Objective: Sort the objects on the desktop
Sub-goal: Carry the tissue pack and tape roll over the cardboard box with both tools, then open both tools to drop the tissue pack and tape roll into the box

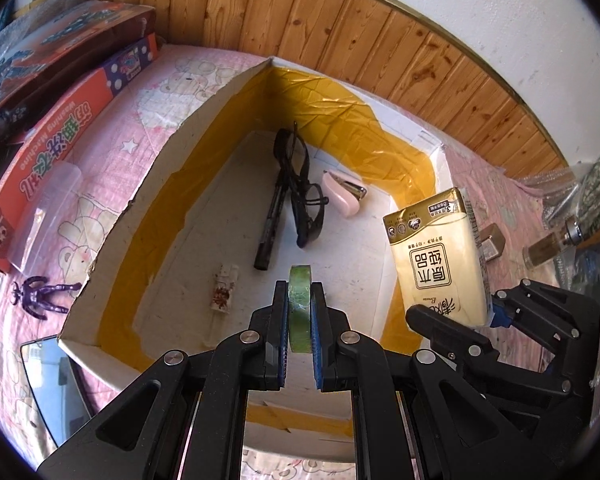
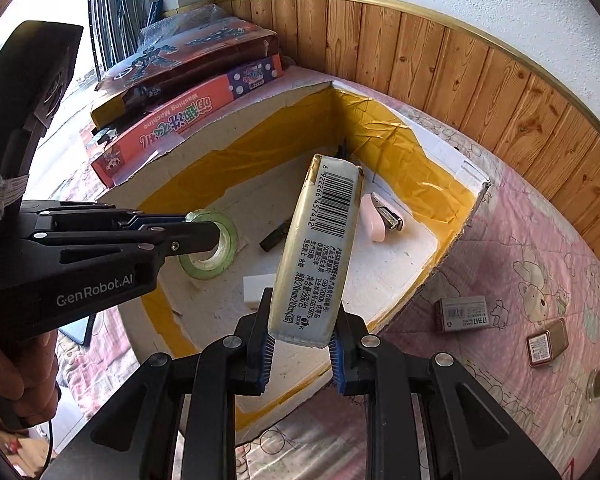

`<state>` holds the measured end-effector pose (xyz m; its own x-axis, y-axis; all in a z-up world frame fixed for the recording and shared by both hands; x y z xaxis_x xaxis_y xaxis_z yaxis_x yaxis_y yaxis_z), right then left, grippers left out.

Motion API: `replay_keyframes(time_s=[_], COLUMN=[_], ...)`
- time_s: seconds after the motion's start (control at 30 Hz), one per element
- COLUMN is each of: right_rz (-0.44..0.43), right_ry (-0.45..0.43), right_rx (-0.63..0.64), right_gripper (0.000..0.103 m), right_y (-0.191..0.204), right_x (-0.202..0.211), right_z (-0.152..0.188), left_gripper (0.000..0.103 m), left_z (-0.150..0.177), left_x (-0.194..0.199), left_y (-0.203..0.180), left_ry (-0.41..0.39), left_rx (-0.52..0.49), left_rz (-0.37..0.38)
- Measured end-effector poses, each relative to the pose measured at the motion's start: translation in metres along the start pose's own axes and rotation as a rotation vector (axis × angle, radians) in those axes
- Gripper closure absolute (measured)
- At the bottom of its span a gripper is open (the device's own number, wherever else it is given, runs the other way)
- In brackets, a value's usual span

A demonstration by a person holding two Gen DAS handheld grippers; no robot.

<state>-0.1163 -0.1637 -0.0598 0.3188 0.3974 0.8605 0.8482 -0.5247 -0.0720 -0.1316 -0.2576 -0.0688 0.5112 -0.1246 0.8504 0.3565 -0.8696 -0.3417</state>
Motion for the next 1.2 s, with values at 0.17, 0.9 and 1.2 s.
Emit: replay_keyframes(time_s=[0.17,0.9,1.2], right_rz=[-0.013,-0.018,-0.075], right_ry=[0.05,0.1,0.039], right_rx=[0.013,-0.002,-0.005], right_gripper=[0.078,0.067,0.062], right_y=[-0.009,-0.028,-0.018], right_x=[-0.017,-0.033,0.003], right_z=[-0.007,-0.014,-0.003], left_gripper=[0.093,0.069,0.068], left_z=[-0.006,-0.017,-0.005], left_x=[-0.018,-0.033,-0.002], left_y=[0.005,0.015,-0.006], left_ry=[0.065,0.124,0.058], left_rx=[0.018,0.053,-0.031], left_rz=[-0.009,-0.048,-0.088])
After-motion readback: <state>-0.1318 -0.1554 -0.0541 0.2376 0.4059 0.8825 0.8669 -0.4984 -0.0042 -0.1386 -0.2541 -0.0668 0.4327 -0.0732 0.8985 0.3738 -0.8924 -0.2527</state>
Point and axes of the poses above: each gripper's, at about its wrist camera, not at the fingertips, and x roughly against the way its jaws point, y to its left, z to its underside, the point moved 4 cm from there along -x, roughly the way its jaws point, and after that the axes turned 8 degrees about x, right-handed, at the moved point
